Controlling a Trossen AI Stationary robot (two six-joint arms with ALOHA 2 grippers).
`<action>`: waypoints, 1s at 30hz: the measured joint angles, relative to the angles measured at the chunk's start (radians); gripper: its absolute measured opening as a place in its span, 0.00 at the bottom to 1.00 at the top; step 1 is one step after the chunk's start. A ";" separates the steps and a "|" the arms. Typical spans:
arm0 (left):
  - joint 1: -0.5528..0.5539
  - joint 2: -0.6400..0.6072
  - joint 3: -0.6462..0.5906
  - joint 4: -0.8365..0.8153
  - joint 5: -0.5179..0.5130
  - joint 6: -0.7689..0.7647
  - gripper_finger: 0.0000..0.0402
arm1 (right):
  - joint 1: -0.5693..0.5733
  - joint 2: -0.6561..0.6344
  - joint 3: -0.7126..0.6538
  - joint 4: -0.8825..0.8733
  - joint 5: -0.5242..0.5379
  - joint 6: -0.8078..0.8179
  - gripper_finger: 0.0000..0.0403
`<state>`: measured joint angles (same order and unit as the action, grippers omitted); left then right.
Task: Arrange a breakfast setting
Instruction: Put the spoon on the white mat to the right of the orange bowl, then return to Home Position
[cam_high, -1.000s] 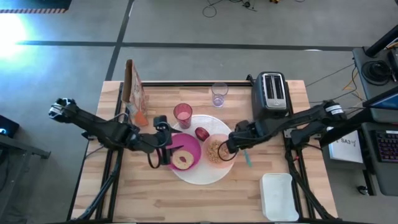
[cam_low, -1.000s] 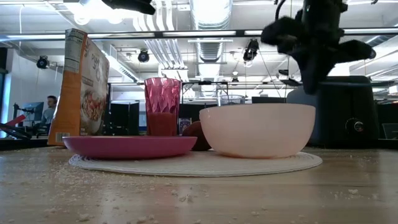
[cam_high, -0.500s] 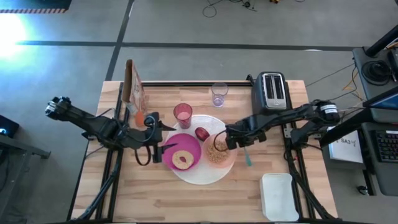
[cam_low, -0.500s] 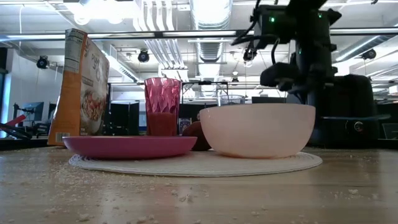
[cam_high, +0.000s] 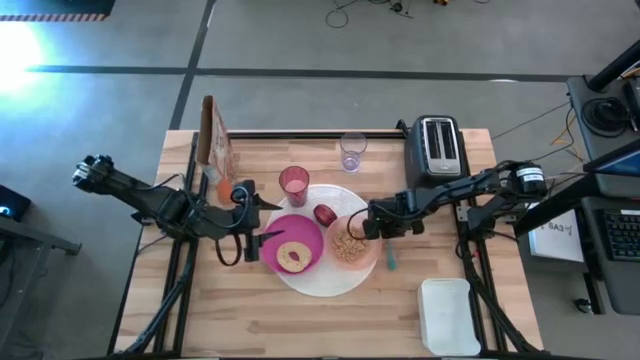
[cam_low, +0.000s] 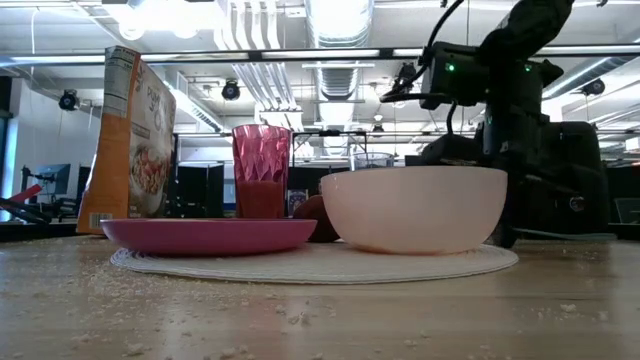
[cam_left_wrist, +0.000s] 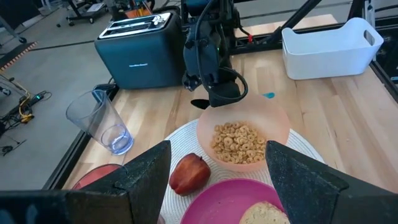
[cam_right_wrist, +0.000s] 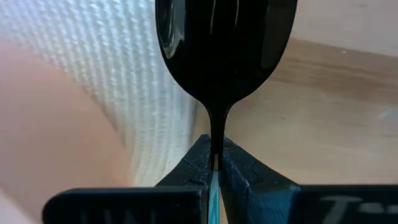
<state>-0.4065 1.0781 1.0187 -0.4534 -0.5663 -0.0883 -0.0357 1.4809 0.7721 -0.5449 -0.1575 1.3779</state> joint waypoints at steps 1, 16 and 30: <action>0.000 0.000 0.000 0.000 0.000 0.000 0.61 | 0.000 0.000 -0.003 0.000 0.000 0.001 0.02; 0.000 0.000 0.000 0.000 -0.001 0.000 0.61 | 0.000 0.000 -0.002 0.089 0.000 -0.015 0.04; 0.000 0.000 0.000 0.000 -0.001 0.001 0.61 | -0.001 0.007 -0.002 0.109 -0.006 -0.036 0.16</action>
<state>-0.4061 1.0779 1.0187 -0.4534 -0.5671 -0.0876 -0.0367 1.4878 0.7700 -0.4359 -0.1640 1.3421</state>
